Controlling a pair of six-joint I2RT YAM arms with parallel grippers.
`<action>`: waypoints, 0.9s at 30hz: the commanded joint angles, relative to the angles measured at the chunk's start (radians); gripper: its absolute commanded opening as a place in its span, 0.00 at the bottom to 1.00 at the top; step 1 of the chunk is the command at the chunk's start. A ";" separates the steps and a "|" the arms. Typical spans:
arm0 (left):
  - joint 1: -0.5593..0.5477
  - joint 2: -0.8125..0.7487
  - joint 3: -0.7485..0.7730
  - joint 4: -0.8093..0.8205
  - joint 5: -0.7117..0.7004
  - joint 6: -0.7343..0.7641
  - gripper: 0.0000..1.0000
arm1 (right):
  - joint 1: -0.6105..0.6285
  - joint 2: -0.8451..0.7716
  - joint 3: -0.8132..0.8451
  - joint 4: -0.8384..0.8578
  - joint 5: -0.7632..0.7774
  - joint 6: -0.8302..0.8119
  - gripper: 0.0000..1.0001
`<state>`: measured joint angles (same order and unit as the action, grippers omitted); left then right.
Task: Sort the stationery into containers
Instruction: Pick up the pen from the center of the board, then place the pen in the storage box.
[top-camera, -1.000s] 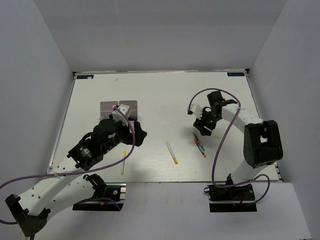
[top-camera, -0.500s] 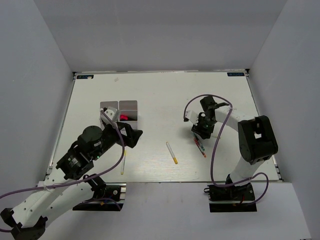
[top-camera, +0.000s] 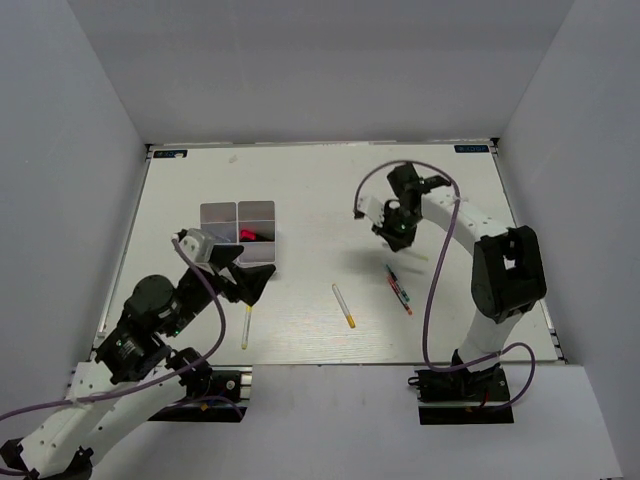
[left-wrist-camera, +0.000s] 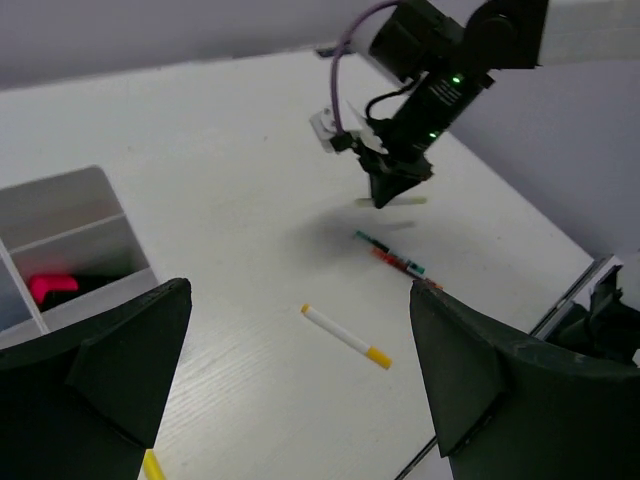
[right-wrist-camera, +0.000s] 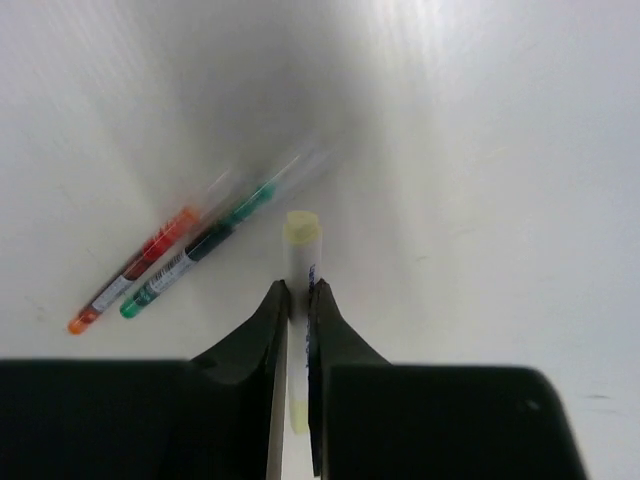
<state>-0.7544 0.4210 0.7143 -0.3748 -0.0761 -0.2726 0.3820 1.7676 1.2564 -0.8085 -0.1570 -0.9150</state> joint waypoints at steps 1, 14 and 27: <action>0.004 -0.065 -0.032 0.088 0.068 0.030 1.00 | 0.046 -0.010 0.304 -0.136 -0.185 0.048 0.00; 0.004 -0.182 -0.098 0.207 0.317 0.075 1.00 | 0.385 0.297 0.991 0.050 -0.508 0.346 0.00; 0.013 -0.191 -0.125 0.269 0.502 0.102 1.00 | 0.495 0.455 1.028 0.443 -0.788 0.508 0.00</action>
<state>-0.7479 0.2245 0.5964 -0.1257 0.3614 -0.1856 0.8478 2.1708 2.2333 -0.4820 -0.8455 -0.4362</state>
